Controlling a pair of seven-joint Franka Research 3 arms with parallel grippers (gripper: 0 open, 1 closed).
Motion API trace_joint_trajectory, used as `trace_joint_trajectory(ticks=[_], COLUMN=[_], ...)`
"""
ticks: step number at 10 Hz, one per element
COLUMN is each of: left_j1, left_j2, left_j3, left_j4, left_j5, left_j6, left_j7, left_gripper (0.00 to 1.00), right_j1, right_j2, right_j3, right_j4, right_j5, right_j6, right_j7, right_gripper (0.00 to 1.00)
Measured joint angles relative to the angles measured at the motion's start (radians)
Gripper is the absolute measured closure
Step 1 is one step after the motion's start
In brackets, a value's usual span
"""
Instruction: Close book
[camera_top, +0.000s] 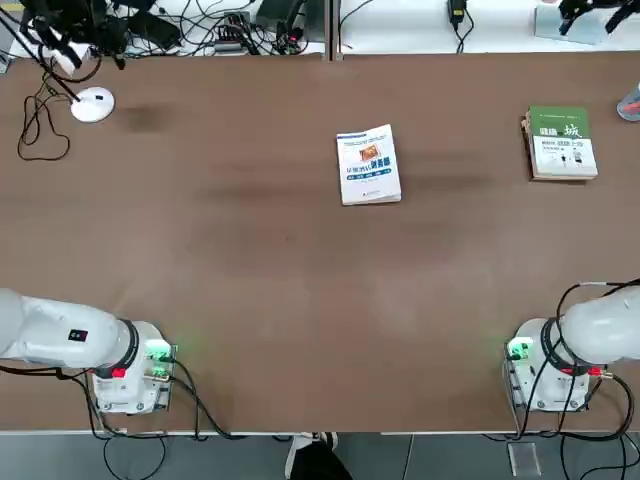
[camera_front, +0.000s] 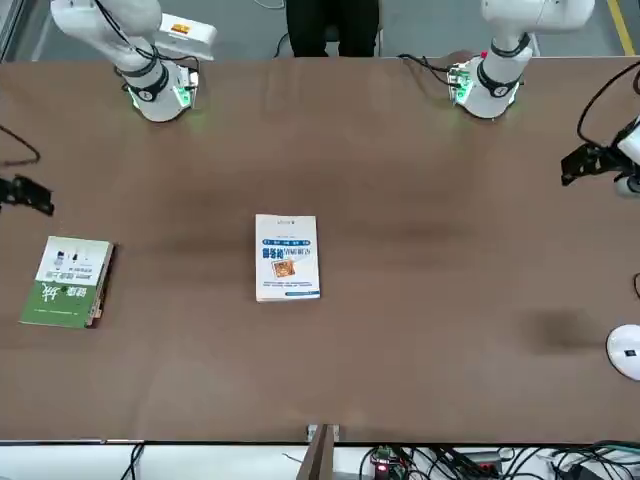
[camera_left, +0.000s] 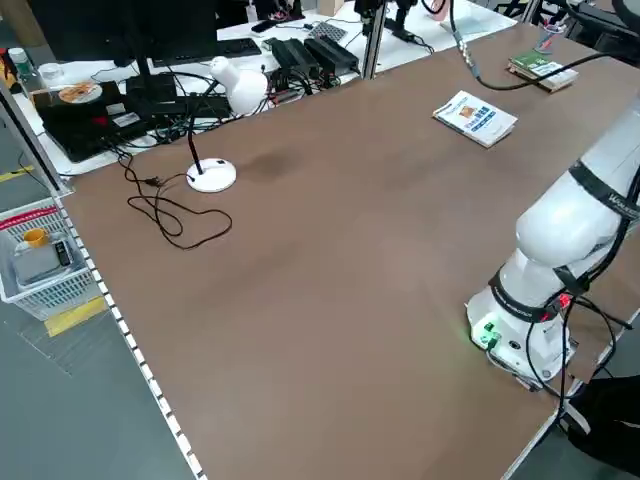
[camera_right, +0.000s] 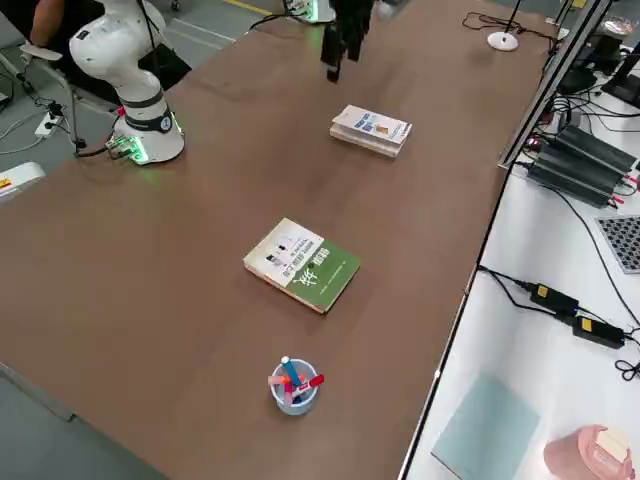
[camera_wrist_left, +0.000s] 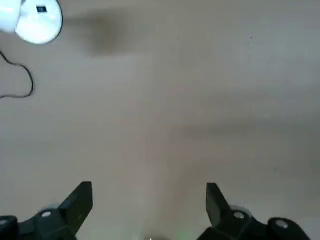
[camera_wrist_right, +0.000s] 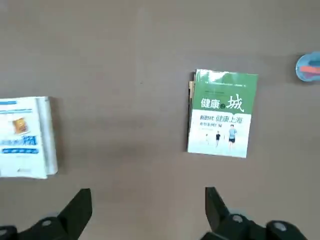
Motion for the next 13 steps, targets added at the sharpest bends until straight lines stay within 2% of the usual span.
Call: trace_joint_trajectory(ticks=[2,5,13], left_j1=[-0.001,0.0,-0.001], left_j2=[0.001,0.015,0.05], left_j3=[0.0,0.0,0.0], left_j4=[0.011,0.047,0.108], left_j5=[0.0,0.0,0.0], left_j6=[-0.003,-0.031,-0.066], left_j7=[0.0,0.001,0.001], left_gripper=[0.0,0.0,0.0], right_j1=[0.011,0.015,0.007], right_j2=[-0.04,-0.049,-0.033], right_j3=[0.027,0.076,0.074], right_j4=[0.01,0.062,0.054], right_j5=[0.0,0.0,0.0], right_j6=[-0.018,-0.043,-0.078], right_j7=[0.045,0.087,0.09], right_gripper=[0.0,0.0,0.0])
